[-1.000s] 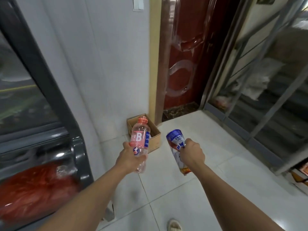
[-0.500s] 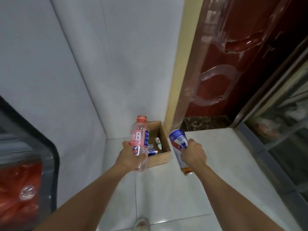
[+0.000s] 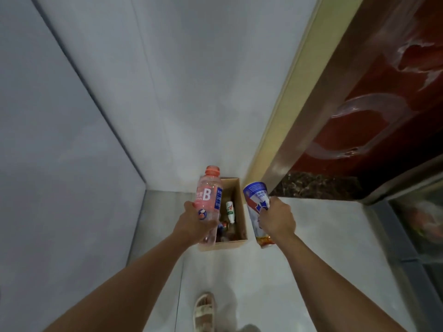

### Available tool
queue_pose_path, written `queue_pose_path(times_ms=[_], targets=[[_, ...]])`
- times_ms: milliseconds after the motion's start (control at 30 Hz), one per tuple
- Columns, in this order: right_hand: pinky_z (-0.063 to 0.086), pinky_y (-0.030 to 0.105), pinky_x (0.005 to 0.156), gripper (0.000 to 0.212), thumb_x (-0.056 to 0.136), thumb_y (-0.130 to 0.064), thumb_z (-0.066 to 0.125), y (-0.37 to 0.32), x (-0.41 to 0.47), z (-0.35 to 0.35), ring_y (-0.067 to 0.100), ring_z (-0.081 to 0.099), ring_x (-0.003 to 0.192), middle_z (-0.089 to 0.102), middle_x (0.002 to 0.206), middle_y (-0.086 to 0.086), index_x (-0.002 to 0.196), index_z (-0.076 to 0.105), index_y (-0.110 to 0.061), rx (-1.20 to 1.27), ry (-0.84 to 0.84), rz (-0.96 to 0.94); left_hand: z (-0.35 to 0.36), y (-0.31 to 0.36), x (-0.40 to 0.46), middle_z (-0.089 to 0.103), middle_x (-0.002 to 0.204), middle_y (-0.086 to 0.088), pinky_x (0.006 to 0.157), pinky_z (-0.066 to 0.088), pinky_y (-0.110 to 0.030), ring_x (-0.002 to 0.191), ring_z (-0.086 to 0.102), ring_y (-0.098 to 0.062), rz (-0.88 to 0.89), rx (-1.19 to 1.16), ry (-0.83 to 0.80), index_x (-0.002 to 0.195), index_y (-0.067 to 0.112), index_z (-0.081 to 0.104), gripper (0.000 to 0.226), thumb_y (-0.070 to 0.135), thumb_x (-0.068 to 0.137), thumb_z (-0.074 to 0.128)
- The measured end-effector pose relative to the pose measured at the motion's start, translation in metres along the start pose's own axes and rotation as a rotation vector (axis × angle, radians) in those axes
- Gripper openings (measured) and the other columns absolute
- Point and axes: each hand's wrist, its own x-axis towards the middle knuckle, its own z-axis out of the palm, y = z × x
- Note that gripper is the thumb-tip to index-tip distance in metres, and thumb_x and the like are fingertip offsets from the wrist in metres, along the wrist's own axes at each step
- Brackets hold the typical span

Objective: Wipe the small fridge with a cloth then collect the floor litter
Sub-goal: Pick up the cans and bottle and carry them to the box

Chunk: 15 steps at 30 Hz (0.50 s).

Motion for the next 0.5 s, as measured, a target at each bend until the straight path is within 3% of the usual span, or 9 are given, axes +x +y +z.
queue_pose_path(times_ms=[100, 233, 500], targets=[[0.053, 0.035, 0.082, 0.039, 0.089, -0.031, 0.06, -0.007, 0.038, 0.011, 0.025, 0.061, 0.101, 0.061, 0.117, 0.01, 0.121, 0.049, -0.013, 0.0, -0.066, 0.007, 0.006, 0.006, 0.034, 0.054, 0.12, -0.009, 0.085, 0.053, -0.041, 0.102, 0.059, -0.027, -0.069, -0.021, 0.02, 0.117, 0.014, 0.029, 0.063, 0.025, 0.075, 0.075], [0.051, 0.034, 0.08, 0.037, 0.089, -0.029, 0.06, -0.009, 0.092, 0.032, 0.025, 0.062, 0.099, 0.061, 0.116, 0.011, 0.12, 0.05, -0.011, -0.017, -0.147, -0.014, 0.019, 0.011, 0.077, 0.054, 0.12, -0.009, 0.074, 0.052, -0.034, 0.09, 0.056, -0.02, -0.145, -0.054, 0.052, 0.122, 0.012, 0.029, 0.066, 0.026, 0.076, 0.074], [0.05, 0.033, 0.076, 0.038, 0.087, -0.03, 0.062, 0.001, 0.192, 0.099, 0.026, 0.061, 0.099, 0.06, 0.116, 0.012, 0.119, 0.05, -0.011, -0.133, -0.301, -0.061, 0.075, -0.009, 0.154, 0.056, 0.122, -0.013, 0.085, 0.054, -0.047, 0.101, 0.062, -0.031, -0.343, -0.076, 0.101, 0.123, 0.011, 0.03, 0.066, 0.029, 0.076, 0.074]])
